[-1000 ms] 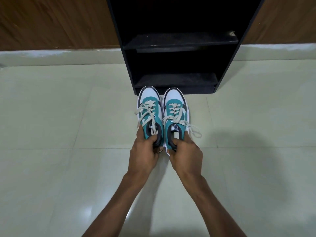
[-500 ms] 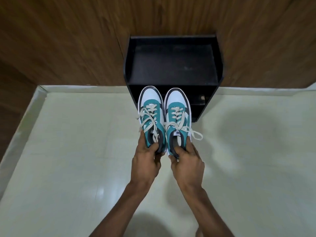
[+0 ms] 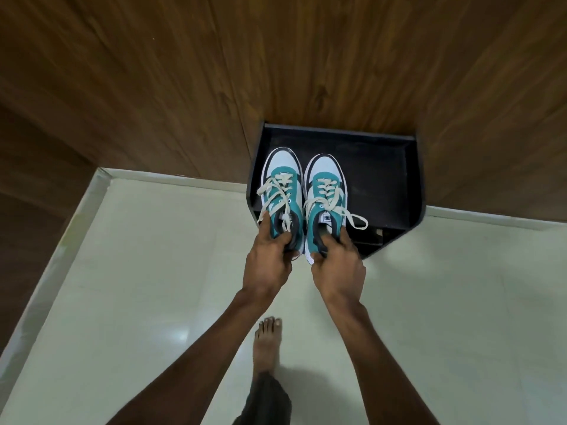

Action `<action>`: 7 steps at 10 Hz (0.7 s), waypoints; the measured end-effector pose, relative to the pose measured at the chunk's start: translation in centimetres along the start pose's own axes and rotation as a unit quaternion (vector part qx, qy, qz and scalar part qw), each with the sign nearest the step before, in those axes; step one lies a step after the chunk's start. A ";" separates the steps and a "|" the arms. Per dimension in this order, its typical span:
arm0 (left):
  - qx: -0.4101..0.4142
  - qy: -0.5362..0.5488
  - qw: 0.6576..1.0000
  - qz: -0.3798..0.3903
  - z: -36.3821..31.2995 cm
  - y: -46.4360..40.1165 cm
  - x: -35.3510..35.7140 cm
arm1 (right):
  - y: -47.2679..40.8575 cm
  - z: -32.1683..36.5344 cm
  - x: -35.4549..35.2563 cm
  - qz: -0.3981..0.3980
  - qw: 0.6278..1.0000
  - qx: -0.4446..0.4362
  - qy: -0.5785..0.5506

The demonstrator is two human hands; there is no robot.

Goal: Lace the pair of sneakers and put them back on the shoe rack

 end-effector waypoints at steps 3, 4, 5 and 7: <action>0.029 0.007 0.999 0.042 3.6 -7.2 0.8 | -6.6 3.1 3.4 -0.003 0.999 0.032 -0.022; 0.035 -0.001 0.998 0.051 4.2 -7.2 0.7 | -6.7 3.6 3.4 0.012 0.998 0.054 -0.033; 0.004 -0.001 0.996 0.090 3.7 -7.3 0.3 | -6.3 4.1 2.8 0.014 0.996 0.072 -0.043; -0.069 0.077 0.992 0.069 1.6 -9.3 -5.7 | -6.5 6.7 -2.0 -0.101 0.992 0.054 -0.046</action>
Point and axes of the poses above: each hand's wrist, its own y-axis away from the middle knuckle, its own x-axis out of the palm, z = x × y, the point moved 2 cm from there along -y, towards the middle knuckle, and after that the axes turned 11 degrees about x, right-handed, at the moved point
